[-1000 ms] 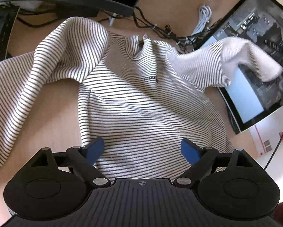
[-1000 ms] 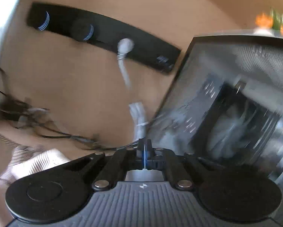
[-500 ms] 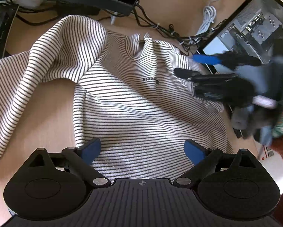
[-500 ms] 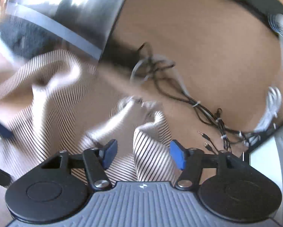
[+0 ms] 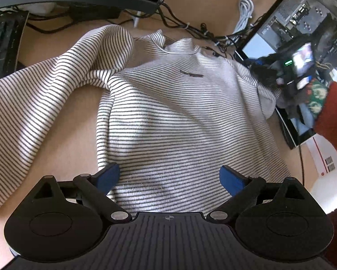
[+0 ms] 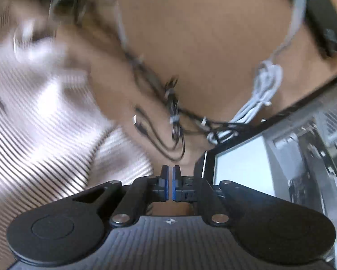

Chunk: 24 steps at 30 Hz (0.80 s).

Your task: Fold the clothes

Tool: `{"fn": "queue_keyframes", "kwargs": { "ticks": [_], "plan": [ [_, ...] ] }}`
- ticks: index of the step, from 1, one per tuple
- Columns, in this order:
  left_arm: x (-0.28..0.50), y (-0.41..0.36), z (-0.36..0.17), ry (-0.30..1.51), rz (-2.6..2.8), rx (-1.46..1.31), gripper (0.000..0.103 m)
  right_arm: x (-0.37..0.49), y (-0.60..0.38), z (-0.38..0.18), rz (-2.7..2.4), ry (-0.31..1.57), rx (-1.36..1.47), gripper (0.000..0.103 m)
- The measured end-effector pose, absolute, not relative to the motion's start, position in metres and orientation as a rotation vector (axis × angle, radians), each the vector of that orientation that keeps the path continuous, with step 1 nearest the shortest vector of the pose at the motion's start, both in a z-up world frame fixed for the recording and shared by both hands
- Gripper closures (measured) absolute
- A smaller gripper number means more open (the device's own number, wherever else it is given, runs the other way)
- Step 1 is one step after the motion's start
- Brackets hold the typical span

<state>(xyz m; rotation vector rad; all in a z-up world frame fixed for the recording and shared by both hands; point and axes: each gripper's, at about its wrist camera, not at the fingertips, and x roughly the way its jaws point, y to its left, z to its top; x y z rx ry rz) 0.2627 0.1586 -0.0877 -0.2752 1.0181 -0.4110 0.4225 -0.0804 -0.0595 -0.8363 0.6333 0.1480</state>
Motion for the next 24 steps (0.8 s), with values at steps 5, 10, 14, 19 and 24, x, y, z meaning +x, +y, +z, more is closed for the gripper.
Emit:
{"fn": "queue_keyframes", "kwargs": {
  "ticks": [5, 10, 14, 19, 24],
  "plan": [
    [0.256, 0.159, -0.088, 1.031, -0.405, -0.271, 0.004, 0.379, -0.11, -0.008, 0.307, 0.646, -0.385, 0.049],
    [0.256, 0.159, -0.089, 1.033, -0.423, -0.275, 0.001, 0.338, -0.109, -0.034, 0.382, 0.775, -0.296, 0.042],
    [0.255, 0.157, -0.089, 1.038, -0.452, -0.215, 0.001, 0.318, -0.128, -0.05, 0.232, 0.816, -0.352, 0.042],
    [0.244, 0.155, -0.08, 0.998, -0.496, -0.152, 0.001, 0.238, -0.155, -0.018, 0.18, 0.767, -0.427, 0.038],
    [0.229, 0.154, -0.077, 0.964, -0.591, -0.133, 0.0, 0.15, -0.172, -0.013, 0.17, 0.799, -0.59, 0.038]
  ]
}}
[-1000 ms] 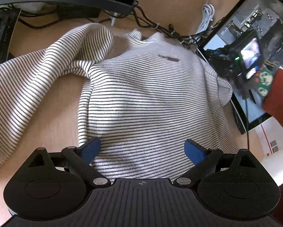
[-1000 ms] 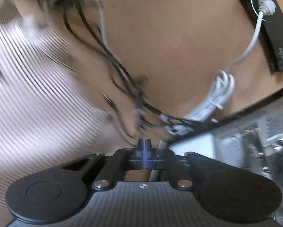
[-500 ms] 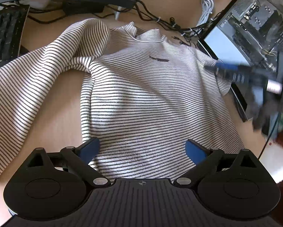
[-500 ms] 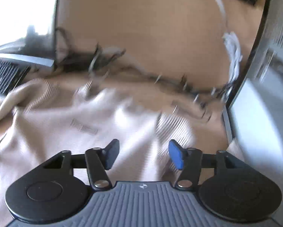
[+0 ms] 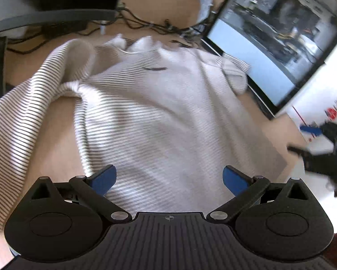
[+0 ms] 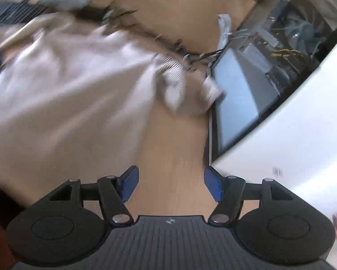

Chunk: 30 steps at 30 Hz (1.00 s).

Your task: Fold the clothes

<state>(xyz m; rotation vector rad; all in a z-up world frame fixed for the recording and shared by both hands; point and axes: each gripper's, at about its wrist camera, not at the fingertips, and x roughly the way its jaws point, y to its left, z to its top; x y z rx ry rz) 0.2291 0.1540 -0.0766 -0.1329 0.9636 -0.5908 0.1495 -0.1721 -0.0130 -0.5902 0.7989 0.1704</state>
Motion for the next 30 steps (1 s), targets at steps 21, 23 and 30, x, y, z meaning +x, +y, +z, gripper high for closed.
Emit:
{"fn": "queue_keyframes", "kwargs": {
  "ticks": [21, 23, 30],
  "plan": [
    [0.128, 0.144, -0.085, 0.957, -0.21, 0.119, 0.0, 0.149, -0.178, -0.043, 0.288, 0.59, -0.548, 0.053],
    [0.13, 0.156, -0.083, 0.951, -0.083, 0.125, 0.0, 0.144, -0.182, -0.056, 0.279, 0.606, -0.559, 0.054],
    [0.111, 0.184, -0.065, 0.956, 0.0, 0.039, 0.0, 0.119, -0.207, -0.043, 0.388, 0.617, -0.447, 0.049]
  ]
}}
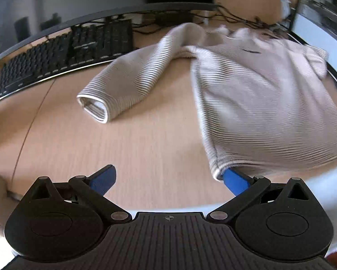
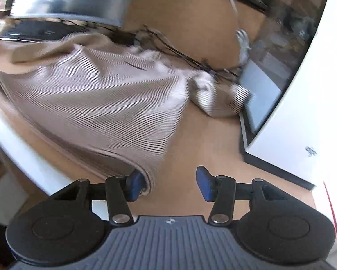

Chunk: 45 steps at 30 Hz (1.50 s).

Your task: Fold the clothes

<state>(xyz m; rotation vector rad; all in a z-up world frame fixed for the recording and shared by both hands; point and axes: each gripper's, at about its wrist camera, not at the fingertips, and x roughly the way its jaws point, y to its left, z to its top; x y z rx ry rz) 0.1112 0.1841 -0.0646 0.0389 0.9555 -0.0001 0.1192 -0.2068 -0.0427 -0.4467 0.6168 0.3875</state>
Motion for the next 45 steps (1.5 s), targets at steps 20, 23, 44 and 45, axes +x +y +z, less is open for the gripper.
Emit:
{"fn": "queue_keyframes", "kwargs": {
  "ticks": [20, 23, 44, 45],
  "plan": [
    [0.233, 0.123, -0.097, 0.81, -0.39, -0.153, 0.0, 0.201, -0.159, -0.029, 0.409, 0.793, 0.128, 0.035],
    [0.208, 0.125, -0.097, 0.796, -0.402, -0.094, 0.0, 0.195, -0.15, -0.045, 0.417, 0.866, 0.115, 0.039],
    [0.167, 0.272, -0.054, 0.802, -0.286, 0.421, 0.0, 0.202, -0.104, -0.034, 0.372, 1.009, 0.016, 0.015],
    [0.16, 0.272, -0.057, 0.808, -0.288, 0.471, 0.0, 0.204, -0.104, -0.032, 0.377, 1.003, 0.009, 0.015]
  ]
}}
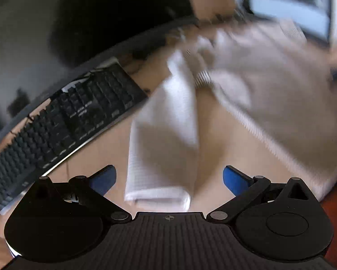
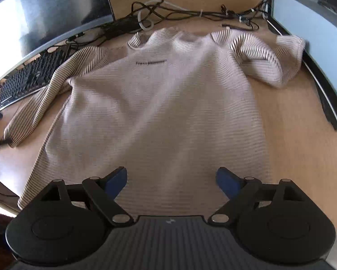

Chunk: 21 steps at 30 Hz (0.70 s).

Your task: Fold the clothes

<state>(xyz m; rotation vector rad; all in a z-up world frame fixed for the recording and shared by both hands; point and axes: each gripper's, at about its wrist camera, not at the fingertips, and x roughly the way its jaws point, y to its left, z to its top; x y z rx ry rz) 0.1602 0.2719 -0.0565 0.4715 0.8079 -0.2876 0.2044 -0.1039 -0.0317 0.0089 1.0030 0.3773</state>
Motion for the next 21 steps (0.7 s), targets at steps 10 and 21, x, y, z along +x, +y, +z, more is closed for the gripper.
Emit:
{"fn": "queue_keyframes", "kwargs": {
  "ticks": [10, 21],
  "plan": [
    [0.156, 0.291, -0.065, 0.824, -0.012, 0.63, 0.026, 0.245, -0.094, -0.03, 0.45, 0.933, -0.042, 0.015],
    [0.194, 0.253, -0.039, 0.676, -0.228, 0.537, 0.082, 0.243, -0.078, -0.046, 0.516, 0.935, -0.139, 0.015]
  ]
}}
